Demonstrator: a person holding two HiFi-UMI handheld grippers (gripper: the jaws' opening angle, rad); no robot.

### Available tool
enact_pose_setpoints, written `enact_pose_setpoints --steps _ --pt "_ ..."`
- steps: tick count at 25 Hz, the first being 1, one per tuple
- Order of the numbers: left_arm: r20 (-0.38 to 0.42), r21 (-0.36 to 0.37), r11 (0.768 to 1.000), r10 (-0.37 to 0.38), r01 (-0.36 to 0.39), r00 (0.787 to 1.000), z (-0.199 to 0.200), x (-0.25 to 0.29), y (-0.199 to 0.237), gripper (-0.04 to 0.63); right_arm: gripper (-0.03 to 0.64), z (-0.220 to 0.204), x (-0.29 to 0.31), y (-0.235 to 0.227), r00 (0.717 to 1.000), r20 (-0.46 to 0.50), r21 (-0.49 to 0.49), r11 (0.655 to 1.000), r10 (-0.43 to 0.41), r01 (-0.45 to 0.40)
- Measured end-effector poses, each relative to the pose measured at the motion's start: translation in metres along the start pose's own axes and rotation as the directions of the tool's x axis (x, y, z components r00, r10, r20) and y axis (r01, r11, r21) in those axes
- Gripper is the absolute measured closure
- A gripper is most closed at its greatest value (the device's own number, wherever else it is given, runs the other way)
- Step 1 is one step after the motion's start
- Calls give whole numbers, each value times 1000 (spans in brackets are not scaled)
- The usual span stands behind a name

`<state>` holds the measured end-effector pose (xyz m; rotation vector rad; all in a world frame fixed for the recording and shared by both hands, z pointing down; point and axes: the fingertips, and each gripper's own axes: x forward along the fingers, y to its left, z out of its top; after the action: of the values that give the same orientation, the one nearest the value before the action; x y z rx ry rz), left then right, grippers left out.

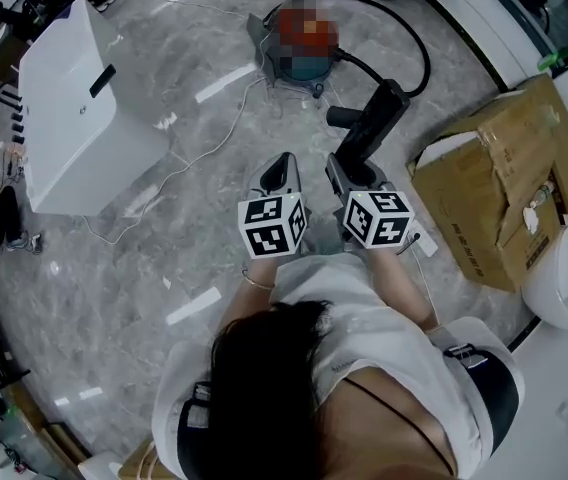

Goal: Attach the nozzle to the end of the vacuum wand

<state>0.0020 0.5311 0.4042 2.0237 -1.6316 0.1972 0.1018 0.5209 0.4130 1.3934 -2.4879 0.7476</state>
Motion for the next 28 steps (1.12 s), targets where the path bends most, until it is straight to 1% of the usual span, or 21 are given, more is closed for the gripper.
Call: enact_pose_setpoints --steps 4,9,14,20,24,28 --pt "-8 1 1000 -9 9 1000 2 7 -6 594 496 1 2 -6 1000 -5 8 1000 -1 1" --pt "28 -20 1000 15 -14 999 12 16 -7 594 497 13 9 -24 1000 12 20 1000 -6 6" --pt "24 3 1000 25 -25 999 20 34 -10 593 497 26 20 -39 1000 11 18 1000 -4 4" --pt "-20 33 999 5 -4 1000 20 63 -22 594 497 39 36 -53 1000 -6 -1 1000 10 -10" --pt "-21 43 999 7 -6 1000 26 82 -24 594 496 45 49 -63 1000 -17 -5 1000 20 -20" --pt "-15 41 999 24 -23 1000 36 102 -22 593 497 52 64 -76 999 -27 -4 1000 31 -31"
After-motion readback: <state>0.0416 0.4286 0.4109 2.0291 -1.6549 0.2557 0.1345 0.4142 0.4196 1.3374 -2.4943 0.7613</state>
